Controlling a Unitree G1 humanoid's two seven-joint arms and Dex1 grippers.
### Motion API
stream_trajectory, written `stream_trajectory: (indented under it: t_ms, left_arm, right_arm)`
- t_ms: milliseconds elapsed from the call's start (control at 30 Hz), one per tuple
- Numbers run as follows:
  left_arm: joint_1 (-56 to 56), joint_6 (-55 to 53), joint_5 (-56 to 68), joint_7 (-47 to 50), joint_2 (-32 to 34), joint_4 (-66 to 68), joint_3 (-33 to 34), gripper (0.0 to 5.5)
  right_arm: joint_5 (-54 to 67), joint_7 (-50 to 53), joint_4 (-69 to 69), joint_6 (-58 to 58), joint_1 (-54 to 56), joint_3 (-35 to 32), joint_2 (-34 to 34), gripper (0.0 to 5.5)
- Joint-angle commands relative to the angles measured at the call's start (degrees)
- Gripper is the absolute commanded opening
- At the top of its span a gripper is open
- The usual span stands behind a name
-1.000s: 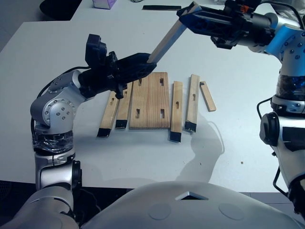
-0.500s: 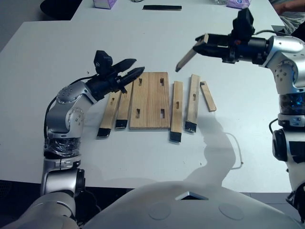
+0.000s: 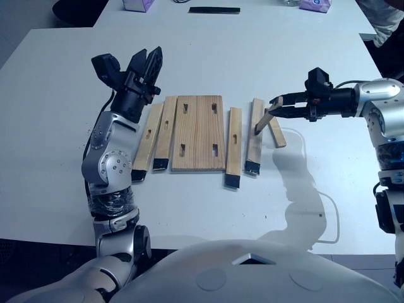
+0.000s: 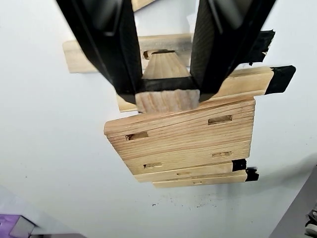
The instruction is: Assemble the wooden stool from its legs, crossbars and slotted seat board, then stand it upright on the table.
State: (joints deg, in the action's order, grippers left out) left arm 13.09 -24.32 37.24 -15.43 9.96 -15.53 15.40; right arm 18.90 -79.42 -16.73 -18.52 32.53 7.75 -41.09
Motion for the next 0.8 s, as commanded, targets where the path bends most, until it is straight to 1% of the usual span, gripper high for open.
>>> stream_trajectory:
  t_ms: [33, 200, 367, 600, 800]
  left_arm:
    - [0.1, -1.0, 0.4, 0.0, 0.7, 0.6, -0.1, 2.39]
    - [-0.4, -1.1, 0.6, -0.2, 0.0, 0.6, -1.1, 2.39]
    - [-1.4, -0.8, 0.4, -0.4, -1.1, 0.5, -2.4, 2.39]
    - [-2.6, -0.9, 0.7, -0.1, -1.9, -0.4, -3.5, 2.39]
    - [-3.7, -1.8, 1.7, -1.9, -1.0, -1.8, -4.9, 2.39]
  right_arm:
    - [-1.5, 0.7, -1.4, 0.7, 0.0, 0.0, 0.0, 1.30]
    - [-2.7, 2.3, -4.5, 1.9, 1.1, -0.2, 1.0, 1.30]
    - [-5.0, 2.3, -8.2, 3.9, 3.1, 1.3, 1.6, 1.30]
    - [-11.3, 4.8, -12.2, 7.6, 0.4, 7.2, 4.0, 1.30]
    - [-10.0, 4.4, -15.3, 1.0, 1.6, 7.8, 4.4, 1.30]
